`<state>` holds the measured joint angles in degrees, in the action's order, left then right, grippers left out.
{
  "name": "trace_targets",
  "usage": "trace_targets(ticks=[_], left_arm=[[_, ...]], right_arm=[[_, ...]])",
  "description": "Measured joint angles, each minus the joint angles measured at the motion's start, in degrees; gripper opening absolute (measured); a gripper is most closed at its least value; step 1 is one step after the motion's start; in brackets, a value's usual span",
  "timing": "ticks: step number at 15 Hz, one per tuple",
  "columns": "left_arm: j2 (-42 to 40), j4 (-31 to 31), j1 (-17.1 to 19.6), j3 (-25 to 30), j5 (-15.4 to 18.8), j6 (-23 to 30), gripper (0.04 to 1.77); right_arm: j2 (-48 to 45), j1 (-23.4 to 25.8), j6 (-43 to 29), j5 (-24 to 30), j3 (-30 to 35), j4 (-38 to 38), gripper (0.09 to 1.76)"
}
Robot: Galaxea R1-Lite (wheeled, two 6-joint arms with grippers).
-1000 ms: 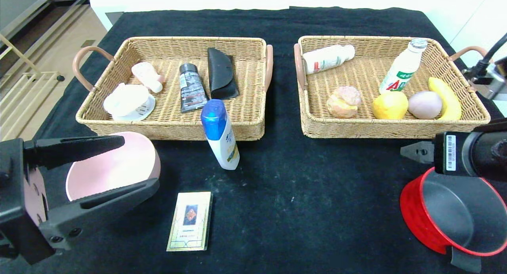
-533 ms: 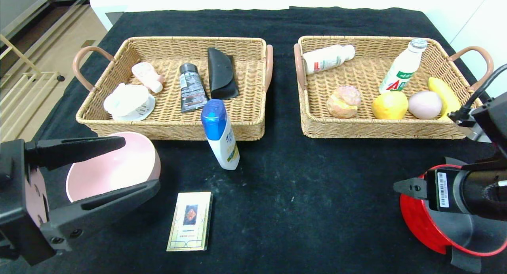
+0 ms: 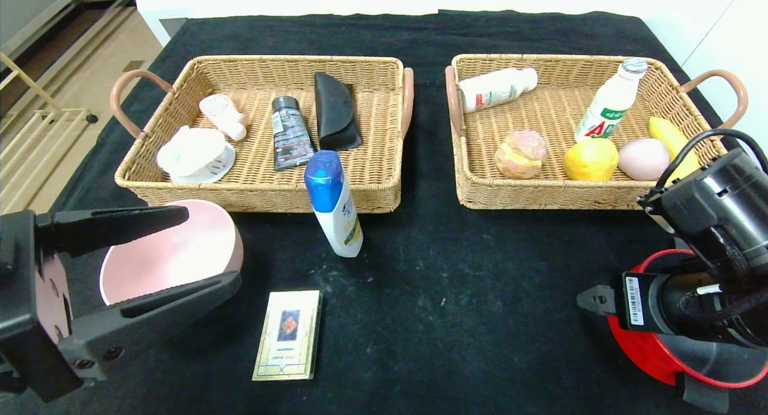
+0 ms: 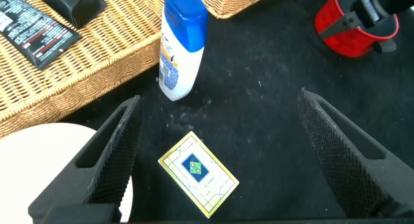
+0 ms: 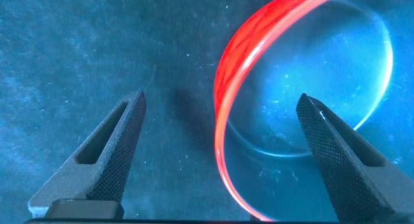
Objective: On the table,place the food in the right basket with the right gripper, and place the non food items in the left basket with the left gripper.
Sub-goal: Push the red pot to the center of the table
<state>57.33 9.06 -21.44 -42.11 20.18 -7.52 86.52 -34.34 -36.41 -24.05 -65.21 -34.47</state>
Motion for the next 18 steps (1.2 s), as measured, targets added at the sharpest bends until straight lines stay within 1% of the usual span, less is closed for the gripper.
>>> trace_targets(ticks=[6, 9, 13, 16, 17, 18], left_arm=[[-0.02, -0.07, 0.00, 0.02, 0.05, -0.27, 1.72], [-0.02, -0.09, 0.00, 0.10, 0.05, -0.28, 1.72], [-0.02, -0.09, 0.00, 0.10, 0.07, -0.33, 1.72], [-0.02, -0.07, 0.00, 0.10, 0.07, -0.35, 1.72], [-0.02, -0.09, 0.00, 0.10, 0.07, -0.33, 1.72], [-0.02, -0.07, 0.00, 0.10, 0.05, -0.33, 1.72]], right_arm=[[2.35, 0.83, -0.46, 0.27, 0.46, 2.29, 1.71], [3.15, 1.51, -1.45, 2.06, 0.60, 2.67, 1.71], [3.69, 2.38, -1.54, 2.21, 0.60, 2.67, 1.10], [3.84, 2.40, -1.51, 2.28, 0.74, 2.67, 0.78], [3.86, 2.34, -1.45, 2.26, 0.85, 2.65, 0.46], [3.84, 2.40, -1.49, 2.19, 0.90, 2.71, 0.22]])
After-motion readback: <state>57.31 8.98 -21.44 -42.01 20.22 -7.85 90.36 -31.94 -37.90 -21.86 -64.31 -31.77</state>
